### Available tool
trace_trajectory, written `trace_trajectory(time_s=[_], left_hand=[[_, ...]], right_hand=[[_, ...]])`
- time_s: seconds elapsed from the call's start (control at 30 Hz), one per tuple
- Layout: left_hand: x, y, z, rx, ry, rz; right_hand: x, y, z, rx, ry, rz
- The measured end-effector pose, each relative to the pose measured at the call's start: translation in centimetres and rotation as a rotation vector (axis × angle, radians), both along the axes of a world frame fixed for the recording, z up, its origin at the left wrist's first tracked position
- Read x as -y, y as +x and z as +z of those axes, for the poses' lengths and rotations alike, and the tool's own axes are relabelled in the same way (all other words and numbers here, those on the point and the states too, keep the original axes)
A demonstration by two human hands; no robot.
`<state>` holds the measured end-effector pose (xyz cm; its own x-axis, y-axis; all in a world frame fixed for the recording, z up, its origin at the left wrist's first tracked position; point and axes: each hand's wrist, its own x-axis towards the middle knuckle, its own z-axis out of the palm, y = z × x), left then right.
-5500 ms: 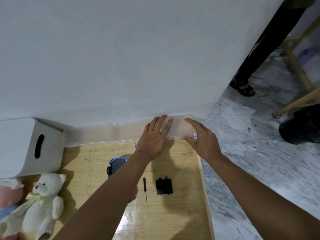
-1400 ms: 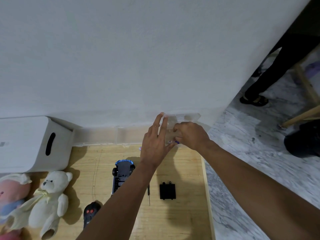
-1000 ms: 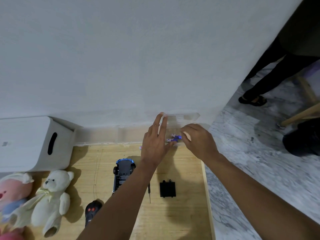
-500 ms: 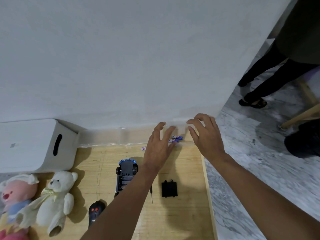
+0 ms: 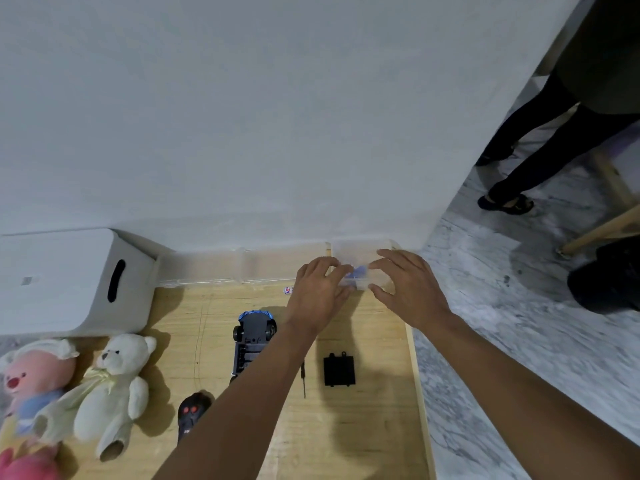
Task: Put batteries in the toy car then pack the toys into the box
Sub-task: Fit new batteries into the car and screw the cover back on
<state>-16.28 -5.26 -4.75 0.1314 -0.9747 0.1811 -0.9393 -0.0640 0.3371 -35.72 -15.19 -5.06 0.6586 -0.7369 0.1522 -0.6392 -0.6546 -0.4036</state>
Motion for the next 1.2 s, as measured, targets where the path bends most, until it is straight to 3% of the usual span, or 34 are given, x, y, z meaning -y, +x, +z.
trace_trajectory(time_s=[0.53,0.67,0.77,0.93,1.13,1.2], left_hand=[[1.6,-1.7,1.3,0.001,0.114,0.088],[0.4,-0.3,4.5,-0.149,0.303,0.026],[-3.7,2.8,6.3,-0.307,0.251,0.045],[-12.1,9.4,6.2,-0.321,0.177,0.163],[-18.3,11.9,4.0,-0.653,0.544,0.229],[-18.9,11.6,3.0,-0.762,0.586,0.189]], right_hand=[[-0.7,1.3,0.0,-0.043,-0.075,-0.066],[-1.2,2.2,1.6,-0.113,-0.043,-0.085],[-3.2,2.8,2.8,-0.029,-0.076,-0.039],[-8.0,5.4,3.3,-0.053,0.125,0.185],[-10.2,11.6,2.2,-0.285,0.175,0.254],[-10.4,13.1,1.2,-0.349,0.161,0.211]])
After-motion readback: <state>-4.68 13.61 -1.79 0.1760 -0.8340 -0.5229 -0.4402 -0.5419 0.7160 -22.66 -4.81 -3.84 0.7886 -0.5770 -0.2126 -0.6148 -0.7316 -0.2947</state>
